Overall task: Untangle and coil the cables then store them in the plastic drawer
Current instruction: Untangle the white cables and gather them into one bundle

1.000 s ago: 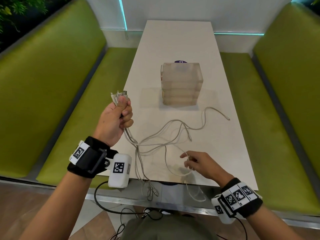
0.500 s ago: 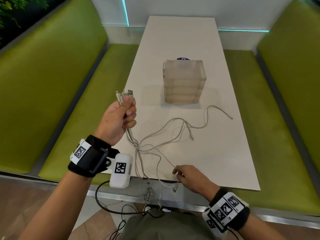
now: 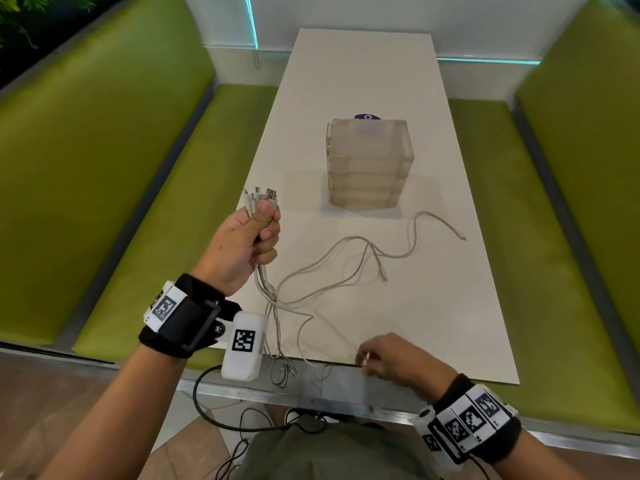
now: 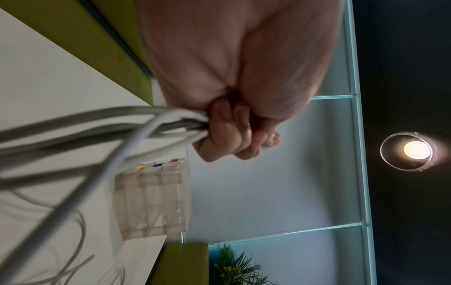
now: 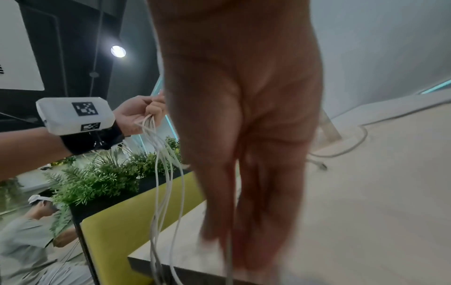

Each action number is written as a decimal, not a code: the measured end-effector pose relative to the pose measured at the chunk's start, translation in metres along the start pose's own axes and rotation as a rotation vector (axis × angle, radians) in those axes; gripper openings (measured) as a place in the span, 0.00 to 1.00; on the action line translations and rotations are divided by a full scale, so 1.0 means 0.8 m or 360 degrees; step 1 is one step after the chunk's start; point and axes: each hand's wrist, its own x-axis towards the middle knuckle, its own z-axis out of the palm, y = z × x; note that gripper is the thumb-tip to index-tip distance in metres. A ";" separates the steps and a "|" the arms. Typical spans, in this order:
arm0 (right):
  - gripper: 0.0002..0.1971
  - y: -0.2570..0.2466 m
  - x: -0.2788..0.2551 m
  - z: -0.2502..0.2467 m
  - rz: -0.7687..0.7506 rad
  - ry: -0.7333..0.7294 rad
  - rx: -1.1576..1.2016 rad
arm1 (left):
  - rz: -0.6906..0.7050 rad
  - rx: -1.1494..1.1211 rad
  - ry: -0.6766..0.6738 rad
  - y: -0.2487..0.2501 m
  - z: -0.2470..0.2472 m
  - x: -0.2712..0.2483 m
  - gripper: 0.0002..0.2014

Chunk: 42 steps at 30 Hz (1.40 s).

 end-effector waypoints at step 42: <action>0.07 0.053 0.132 -0.144 0.0215 0.1059 0.0453 | -0.0232 0.0094 0.0046 -0.042 0.007 0.009 0.11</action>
